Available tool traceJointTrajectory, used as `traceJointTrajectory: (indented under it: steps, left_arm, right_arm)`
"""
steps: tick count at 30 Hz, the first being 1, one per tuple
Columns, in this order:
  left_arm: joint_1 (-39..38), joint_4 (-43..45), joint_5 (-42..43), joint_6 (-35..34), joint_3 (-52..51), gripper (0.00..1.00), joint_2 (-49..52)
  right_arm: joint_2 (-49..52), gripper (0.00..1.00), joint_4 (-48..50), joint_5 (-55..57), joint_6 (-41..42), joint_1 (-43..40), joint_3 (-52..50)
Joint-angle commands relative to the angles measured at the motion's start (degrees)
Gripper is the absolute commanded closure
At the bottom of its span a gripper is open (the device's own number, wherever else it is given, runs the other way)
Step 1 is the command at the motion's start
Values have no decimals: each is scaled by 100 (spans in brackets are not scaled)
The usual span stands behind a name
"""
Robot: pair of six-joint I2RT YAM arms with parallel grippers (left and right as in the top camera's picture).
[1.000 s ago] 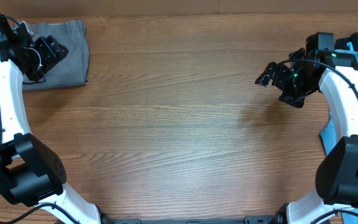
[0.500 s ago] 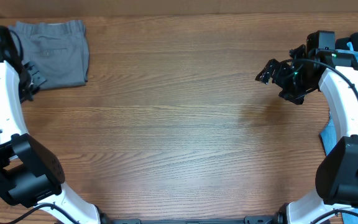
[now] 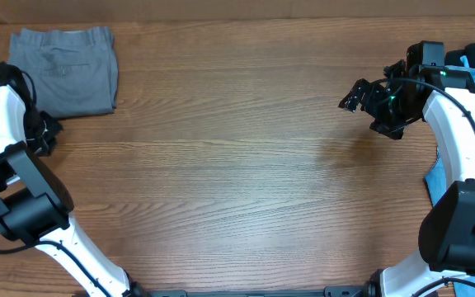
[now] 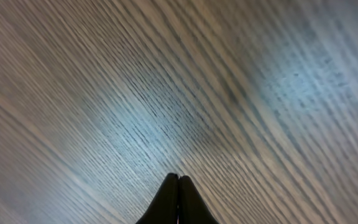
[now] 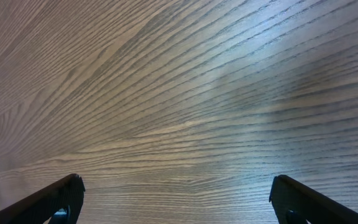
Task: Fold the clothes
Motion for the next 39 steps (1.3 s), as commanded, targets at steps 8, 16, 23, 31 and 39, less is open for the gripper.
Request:
traceJointTrajectory:
  steps: [8, 16, 23, 31, 39]
  left_arm:
    - [7, -260, -44, -136, 15, 96, 140]
    - [4, -409, -166, 175, 4, 96, 142]
    - [4, -459, -166, 210, -118, 96, 142]
    - [7, 203, -168, 380, -385, 96, 142]
    - [4, 1305, -144, 382, -621, 96, 142]
  right_arm:
    - [-48, 0, 28, 11, -20, 28, 26]
    - [-48, 0, 26, 11, -20, 28, 26]
    - [-48, 0, -9, 11, -20, 28, 26]
    - [-48, 0, -2, 11, -20, 28, 26]
    - [-48, 0, 9, 9, -20, 28, 24]
